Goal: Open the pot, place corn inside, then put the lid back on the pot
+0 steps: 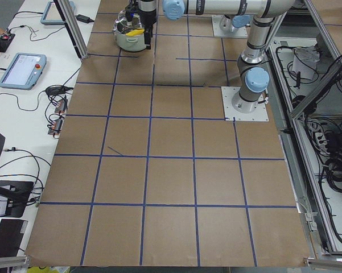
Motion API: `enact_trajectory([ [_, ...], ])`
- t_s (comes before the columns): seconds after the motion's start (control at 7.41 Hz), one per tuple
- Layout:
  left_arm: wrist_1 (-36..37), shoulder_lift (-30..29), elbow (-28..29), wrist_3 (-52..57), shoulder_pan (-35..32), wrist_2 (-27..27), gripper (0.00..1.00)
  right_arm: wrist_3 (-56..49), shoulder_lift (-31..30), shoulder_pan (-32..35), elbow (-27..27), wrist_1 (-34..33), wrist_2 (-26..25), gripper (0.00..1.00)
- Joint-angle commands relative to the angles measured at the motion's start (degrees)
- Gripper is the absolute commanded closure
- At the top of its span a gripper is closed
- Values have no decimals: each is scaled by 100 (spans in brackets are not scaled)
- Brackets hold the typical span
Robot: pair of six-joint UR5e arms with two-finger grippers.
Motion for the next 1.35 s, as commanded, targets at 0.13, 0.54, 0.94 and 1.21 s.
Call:
enact_trajectory([
  [0.13,-185,136,-7,31,69,1,0,9,211,45,-245,3,0,69],
  [0.54,-185,206,107,31,131,-43,0,18,430,98,-533,3,0,69],
  [0.94,-475,241,177,31,131,27,0,18,589,142,-702,30,0,68],
  [1.21,-484,241,195,215,149,18,0,0,633,142,-711,21,-9,68],
])
